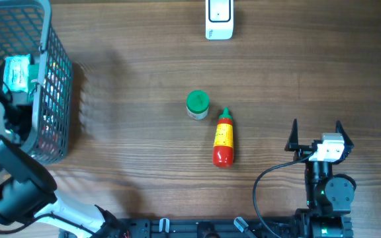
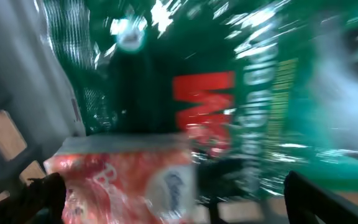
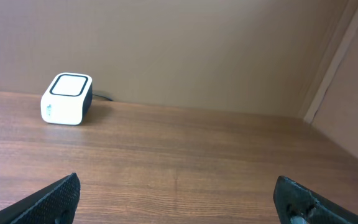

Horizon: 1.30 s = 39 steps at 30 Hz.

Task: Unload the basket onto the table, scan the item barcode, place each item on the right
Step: 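Reach the left gripper into the basket and grasp the red-white packet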

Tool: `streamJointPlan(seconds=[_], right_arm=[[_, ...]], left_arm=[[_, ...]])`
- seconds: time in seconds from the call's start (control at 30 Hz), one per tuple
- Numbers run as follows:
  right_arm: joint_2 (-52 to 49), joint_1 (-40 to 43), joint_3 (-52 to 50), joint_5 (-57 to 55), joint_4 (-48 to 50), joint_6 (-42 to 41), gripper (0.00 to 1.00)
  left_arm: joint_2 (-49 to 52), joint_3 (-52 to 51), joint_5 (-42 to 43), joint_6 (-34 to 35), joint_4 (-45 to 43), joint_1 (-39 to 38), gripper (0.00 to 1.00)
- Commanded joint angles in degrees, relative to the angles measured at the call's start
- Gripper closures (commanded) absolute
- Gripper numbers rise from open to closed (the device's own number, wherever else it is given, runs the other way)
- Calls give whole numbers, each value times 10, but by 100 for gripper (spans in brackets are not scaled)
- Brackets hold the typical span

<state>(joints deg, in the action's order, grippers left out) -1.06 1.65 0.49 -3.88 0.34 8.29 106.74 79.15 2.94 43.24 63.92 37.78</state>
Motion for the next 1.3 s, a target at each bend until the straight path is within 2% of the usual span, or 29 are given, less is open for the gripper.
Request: streamJointPlan(seconds=[0.0, 0.13, 0.2, 0.27, 0.4, 0.5, 0.63, 0.83, 1.0, 1.17, 1.2, 1.23, 1.27], right_arm=[[3, -2, -1, 7, 2, 7, 0], [3, -2, -1, 7, 2, 7, 0], [3, -2, -1, 7, 2, 7, 0], [3, -2, -1, 7, 2, 7, 0], [3, -2, -1, 7, 2, 7, 0], [3, -2, -1, 7, 3, 7, 0], [3, -2, -1, 7, 2, 7, 0], [3, -2, -1, 7, 2, 7, 0], [3, -2, -1, 7, 2, 7, 0], [3, -2, -1, 7, 2, 7, 0], [3, -2, -1, 7, 2, 7, 0], [3, -2, -1, 7, 2, 7, 0], [3, -2, -1, 7, 2, 7, 0]], left_arm=[[-2, -58, 5, 10, -31, -1, 0], [-2, -108, 5, 10, -77, -1, 0], [-2, -125, 5, 10, -96, -1, 15], [-2, -125, 4, 10, -96, -1, 39], [-8, -118, 4, 10, -91, -1, 68], [-20, -99, 4, 10, -71, -1, 81], [-49, -44, -7, 9, -16, -1, 82], [-106, 69, -19, 9, 78, -1, 76], [-172, 167, 3, 10, 110, -1, 90], [-258, 199, 49, 39, 98, -17, 96], [-273, 199, 42, 39, 93, -24, 92], [-285, 199, 28, 40, 88, -33, 80], [-293, 199, 9, 40, 82, -43, 48]])
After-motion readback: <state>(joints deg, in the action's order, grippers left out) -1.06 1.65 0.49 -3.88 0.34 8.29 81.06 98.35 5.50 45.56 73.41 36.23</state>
